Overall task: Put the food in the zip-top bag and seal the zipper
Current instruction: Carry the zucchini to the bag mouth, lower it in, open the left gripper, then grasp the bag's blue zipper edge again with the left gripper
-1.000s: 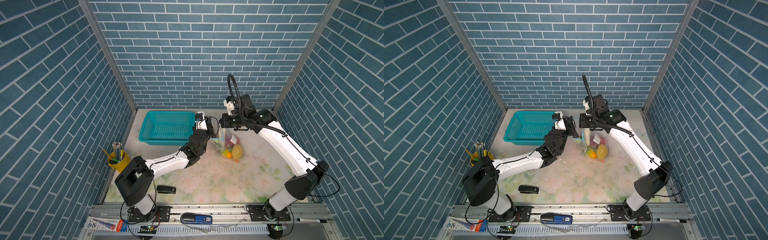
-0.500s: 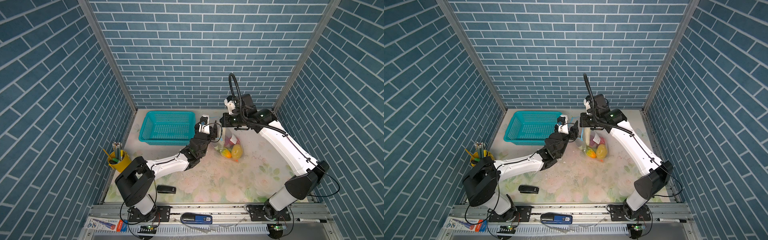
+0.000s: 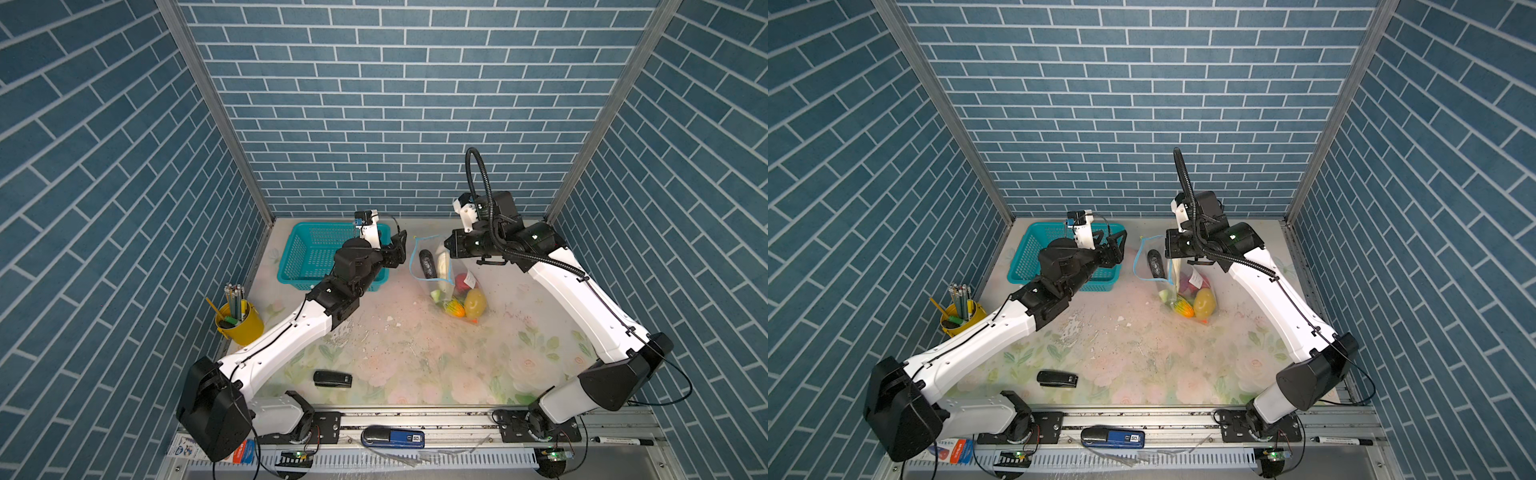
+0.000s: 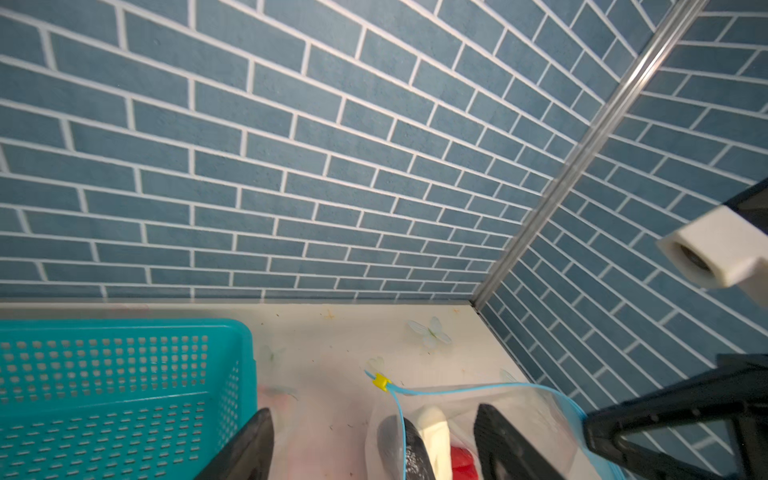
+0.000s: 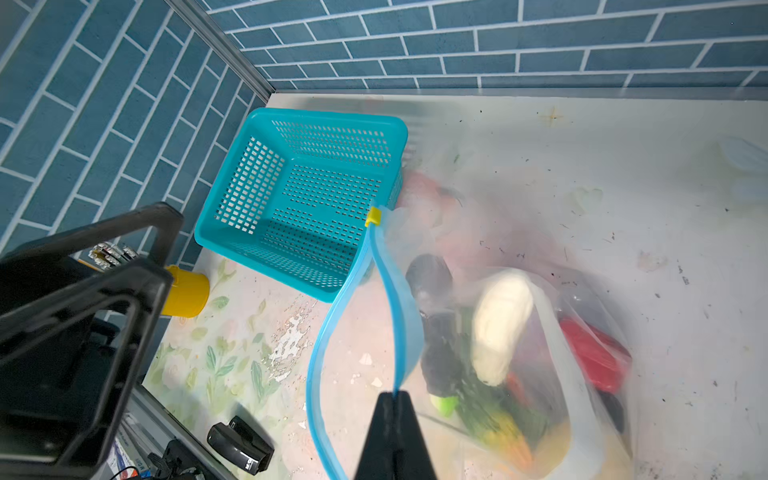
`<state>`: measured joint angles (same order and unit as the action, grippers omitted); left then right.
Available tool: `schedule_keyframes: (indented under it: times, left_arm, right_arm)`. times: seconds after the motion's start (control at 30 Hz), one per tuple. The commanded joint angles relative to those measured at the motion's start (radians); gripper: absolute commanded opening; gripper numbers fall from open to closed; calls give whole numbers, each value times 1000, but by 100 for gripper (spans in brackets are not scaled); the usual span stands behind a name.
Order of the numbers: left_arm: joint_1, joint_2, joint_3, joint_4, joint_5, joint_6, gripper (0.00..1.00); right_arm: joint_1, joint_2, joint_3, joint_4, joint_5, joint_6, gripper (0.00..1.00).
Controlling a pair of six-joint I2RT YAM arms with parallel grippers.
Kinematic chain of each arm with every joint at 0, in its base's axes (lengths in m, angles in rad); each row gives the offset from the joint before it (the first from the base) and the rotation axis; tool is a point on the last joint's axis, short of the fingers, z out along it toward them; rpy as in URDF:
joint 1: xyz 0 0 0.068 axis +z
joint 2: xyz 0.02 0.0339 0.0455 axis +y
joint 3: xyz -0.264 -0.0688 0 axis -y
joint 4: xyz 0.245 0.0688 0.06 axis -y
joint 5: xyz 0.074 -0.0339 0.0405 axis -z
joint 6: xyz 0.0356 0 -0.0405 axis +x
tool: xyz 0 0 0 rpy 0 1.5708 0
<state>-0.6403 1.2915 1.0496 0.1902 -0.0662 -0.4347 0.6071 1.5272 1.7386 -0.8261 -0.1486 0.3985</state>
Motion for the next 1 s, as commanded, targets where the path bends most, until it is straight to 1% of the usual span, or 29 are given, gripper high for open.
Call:
schedule_keyframes:
  times: [0.0,0.1,0.23,0.33,0.4,0.47,0.53,0.6,0.67,0.8,0.9,0.97]
  left_arm:
    - [5,30,51,-161,241,-61,78]
    - [16,68,78,-190,318,-91,78]
    - [34,130,115,-229,368,-145,74]
    - [42,174,152,-262,404,-168,65]
    - [50,193,167,-281,408,-181,54]
    - [57,203,167,-274,414,-192,50]
    - [63,214,171,-281,417,-195,42]
    - [68,220,176,-290,412,-200,31]
    - [68,220,180,-289,420,-210,22]
    - [68,211,197,-306,448,-241,0]
    - [64,191,210,-334,473,-280,0]
    - [55,164,214,-365,467,-296,0]
  right_arm:
    - [-6,-40,-19,31,-20,-50,0]
    - [-6,-44,-27,39,-28,-46,0]
    - [-6,-45,-34,44,-37,-38,0]
    - [-5,-45,-32,44,-39,-36,0]
    - [-6,-45,-31,42,-43,-36,0]
    - [-6,-47,-31,41,-43,-35,0]
    - [-5,-48,-30,41,-43,-35,0]
    - [-6,-48,-29,39,-42,-38,0]
    - [-5,-50,-26,33,-44,-40,0]
    - [-6,-56,-13,16,-55,-60,0]
    - [-6,-72,-1,-9,-63,-82,0]
    - [-6,-89,-2,-27,-62,-93,0]
